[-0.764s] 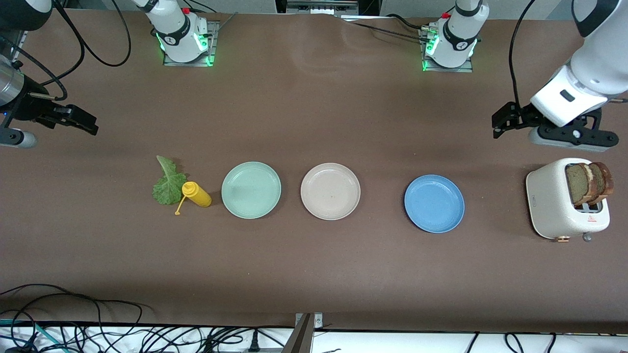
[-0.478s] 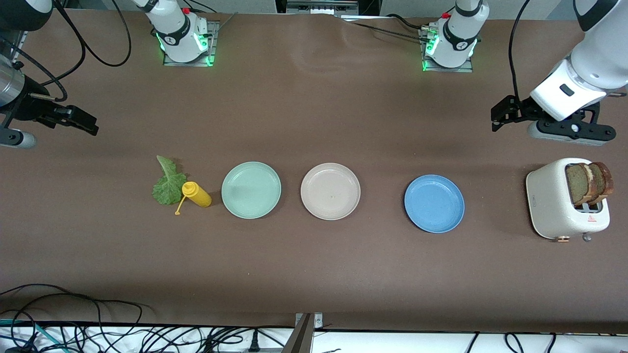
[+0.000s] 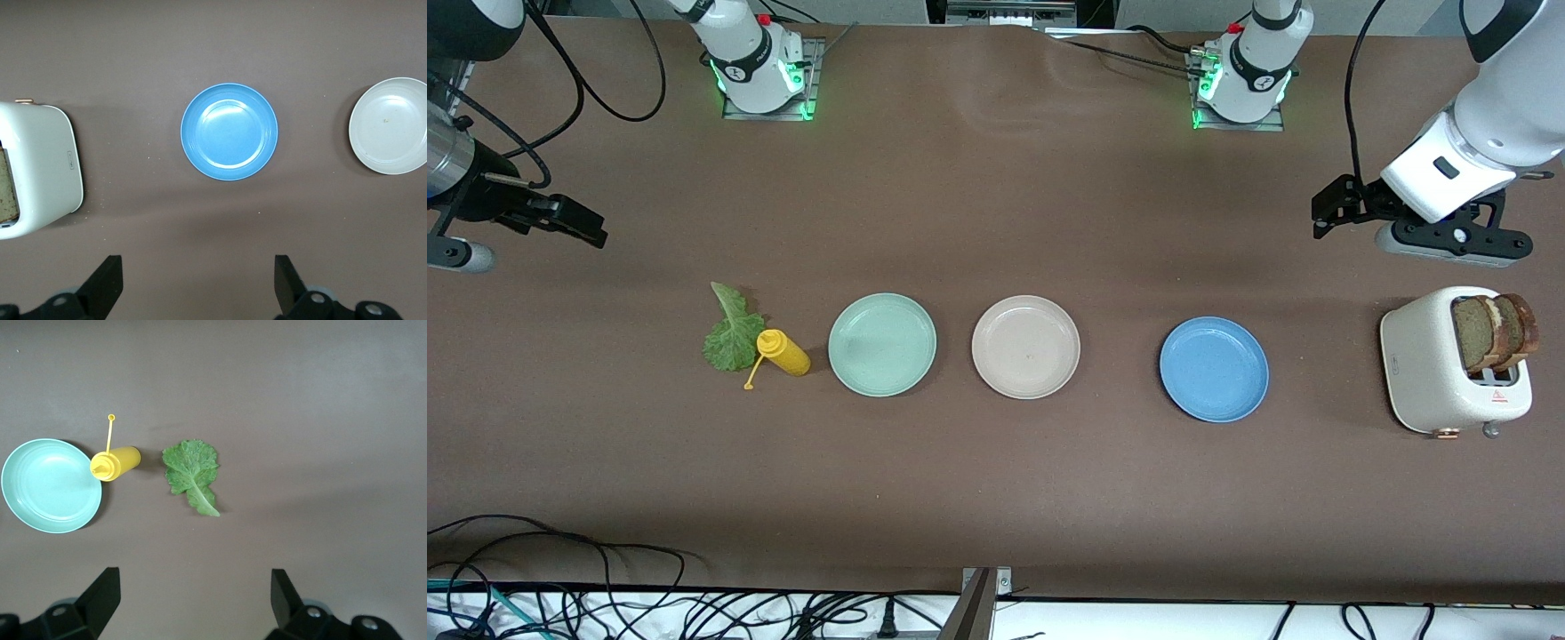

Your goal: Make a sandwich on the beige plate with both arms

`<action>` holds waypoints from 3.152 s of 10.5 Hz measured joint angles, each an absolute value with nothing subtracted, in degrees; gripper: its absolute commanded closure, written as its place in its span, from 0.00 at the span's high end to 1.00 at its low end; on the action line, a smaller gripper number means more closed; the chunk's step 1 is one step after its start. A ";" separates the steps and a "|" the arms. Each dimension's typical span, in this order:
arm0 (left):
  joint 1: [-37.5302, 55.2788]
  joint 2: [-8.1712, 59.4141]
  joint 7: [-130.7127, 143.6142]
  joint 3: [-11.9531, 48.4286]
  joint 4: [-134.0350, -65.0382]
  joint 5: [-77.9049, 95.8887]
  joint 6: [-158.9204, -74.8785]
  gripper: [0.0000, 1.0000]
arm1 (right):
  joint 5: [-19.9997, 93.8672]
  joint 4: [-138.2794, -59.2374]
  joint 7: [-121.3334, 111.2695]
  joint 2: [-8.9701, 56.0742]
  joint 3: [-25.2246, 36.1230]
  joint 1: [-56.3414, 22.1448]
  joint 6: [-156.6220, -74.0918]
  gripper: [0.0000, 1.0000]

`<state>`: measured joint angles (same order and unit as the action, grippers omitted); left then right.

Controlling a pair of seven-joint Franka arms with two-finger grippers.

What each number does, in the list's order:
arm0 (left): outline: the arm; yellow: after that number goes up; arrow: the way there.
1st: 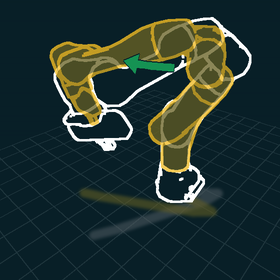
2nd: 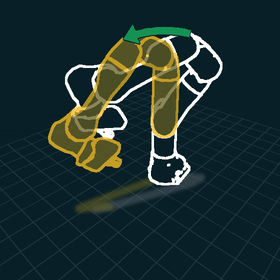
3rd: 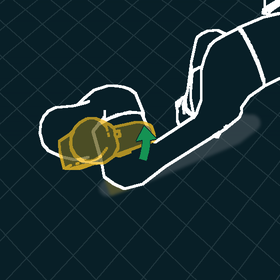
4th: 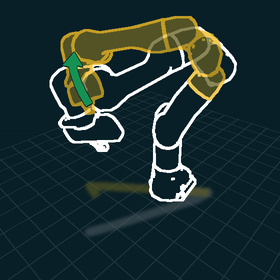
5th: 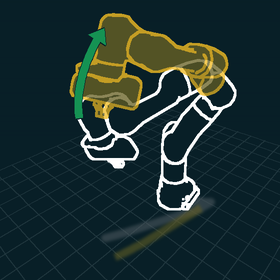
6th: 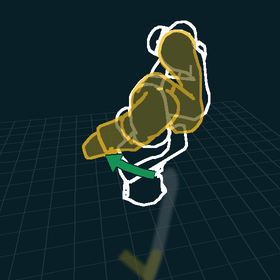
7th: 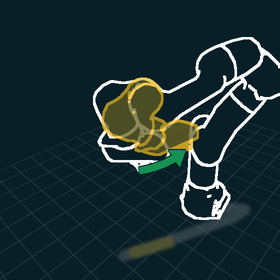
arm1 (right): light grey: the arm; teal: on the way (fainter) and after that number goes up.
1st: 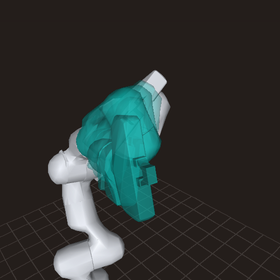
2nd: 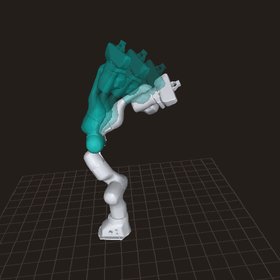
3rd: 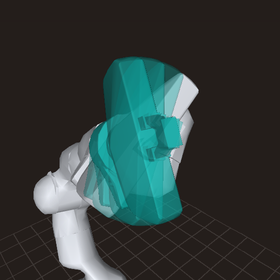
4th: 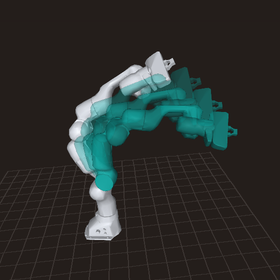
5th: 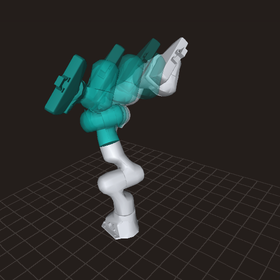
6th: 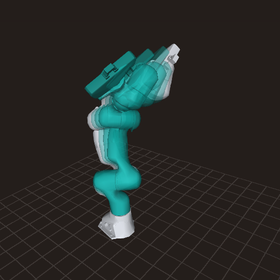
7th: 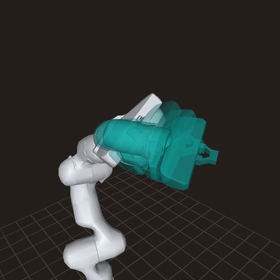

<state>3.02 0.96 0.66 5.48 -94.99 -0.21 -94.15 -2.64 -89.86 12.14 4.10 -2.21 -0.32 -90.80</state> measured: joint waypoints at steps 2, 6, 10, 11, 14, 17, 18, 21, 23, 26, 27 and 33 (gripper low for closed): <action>3.11 1.08 0.66 5.50 -94.97 -0.21 -94.17 1.00 | -2.64 -89.86 12.14 4.10 -2.21 -0.42 -90.82 1.00; 3.11 1.09 0.66 5.50 -94.97 -0.21 -94.17 1.00 | -2.64 -89.86 12.25 4.26 -2.21 -0.47 -90.82 1.00; 3.11 1.11 0.66 5.50 -94.97 -0.21 -94.17 1.00 | -2.34 -89.86 12.33 4.71 -2.22 -0.62 -91.31 1.00; 3.11 1.11 0.66 5.50 -94.97 -0.21 -94.17 1.00 | -2.34 -89.86 12.32 4.79 -2.22 -0.75 -91.31 1.00; 3.11 1.11 0.66 5.50 -94.92 -0.21 -94.17 1.00 | -2.33 -89.86 12.32 4.86 -2.22 -0.92 -91.34 1.00; 3.12 1.12 0.66 5.50 -94.90 -0.21 -94.17 1.00 | -2.31 -89.86 12.32 4.91 -2.23 -1.03 -91.37 1.00; 3.13 1.12 0.66 5.50 -94.89 -0.21 -94.17 1.00 | -2.31 -89.86 12.32 4.99 -2.23 -1.03 -91.48 1.00; 3.16 1.12 0.66 5.50 -94.85 -0.21 -94.17 1.00 | -2.31 -89.86 12.32 5.36 -2.22 -1.04 -91.65 1.00; 3.16 1.15 0.66 5.50 -94.84 -0.21 -94.17 1.00 | -2.31 -89.86 12.32 5.43 -2.23 -1.04 -91.67 1.00; 3.17 1.20 0.66 5.50 -94.84 -0.21 -94.17 1.00 | -2.31 -89.87 12.32 5.99 -2.22 -1.04 -91.67 1.00; 3.17 1.21 0.66 5.51 -94.84 -0.21 -94.17 1.00 | -2.31 -89.87 12.32 6.20 -2.22 -1.04 -91.71 1.00; 3.18 1.22 0.66 5.60 -94.84 -0.21 -94.17 1.00 | -2.27 -89.87 12.32 6.46 -2.22 -1.04 -91.89 1.00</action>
